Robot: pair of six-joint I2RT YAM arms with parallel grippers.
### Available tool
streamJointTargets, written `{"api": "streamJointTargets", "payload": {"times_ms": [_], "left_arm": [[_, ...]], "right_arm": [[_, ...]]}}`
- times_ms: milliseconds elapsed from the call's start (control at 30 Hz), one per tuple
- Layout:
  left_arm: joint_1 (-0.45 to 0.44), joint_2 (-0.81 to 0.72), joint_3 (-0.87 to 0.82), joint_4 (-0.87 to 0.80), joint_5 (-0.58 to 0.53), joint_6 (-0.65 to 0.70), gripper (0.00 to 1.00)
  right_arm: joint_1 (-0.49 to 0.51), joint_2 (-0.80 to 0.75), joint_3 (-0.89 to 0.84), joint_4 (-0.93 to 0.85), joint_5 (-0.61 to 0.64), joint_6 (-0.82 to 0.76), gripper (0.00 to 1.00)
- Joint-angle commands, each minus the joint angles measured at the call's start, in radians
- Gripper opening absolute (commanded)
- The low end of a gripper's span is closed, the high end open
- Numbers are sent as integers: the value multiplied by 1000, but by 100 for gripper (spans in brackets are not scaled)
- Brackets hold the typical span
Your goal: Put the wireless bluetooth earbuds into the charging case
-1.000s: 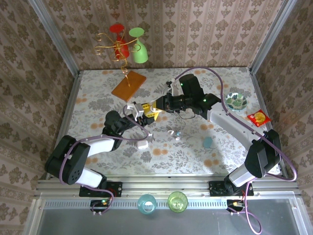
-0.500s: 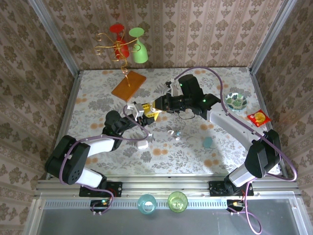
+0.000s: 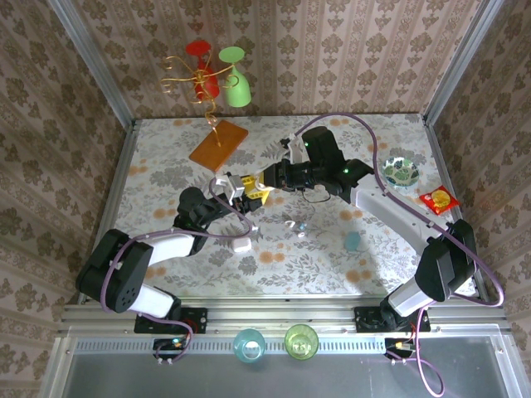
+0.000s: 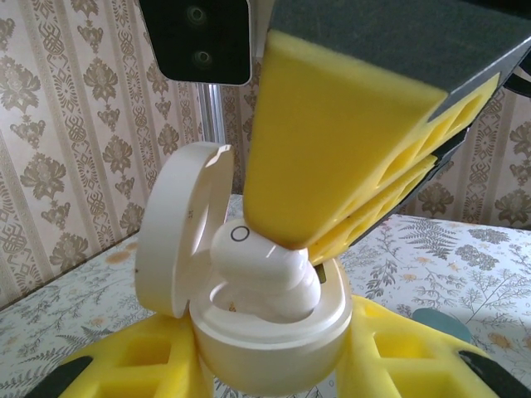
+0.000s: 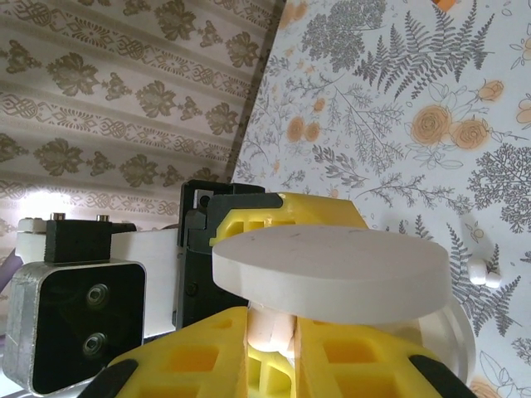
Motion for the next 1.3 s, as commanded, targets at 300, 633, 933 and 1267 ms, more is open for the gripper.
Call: {"api": "streamJointTargets", "payload": {"times_ms": [300,633,933,1267], "left_arm": [[-8,-3,38,77,25,-21,28],[-8,-6,36,77,17,-23,28],[-5,-8,41,77,15,-21,28],[-3,-7,36,77,10,-2,27]], "right_arm": [[17,-6,-44,86,87,-69,21],[25,-18,-65,91,124,-108,28],[26,-54,-64,42,161,-128,34],[25,-125,-82,56,137,-148,42]]}}
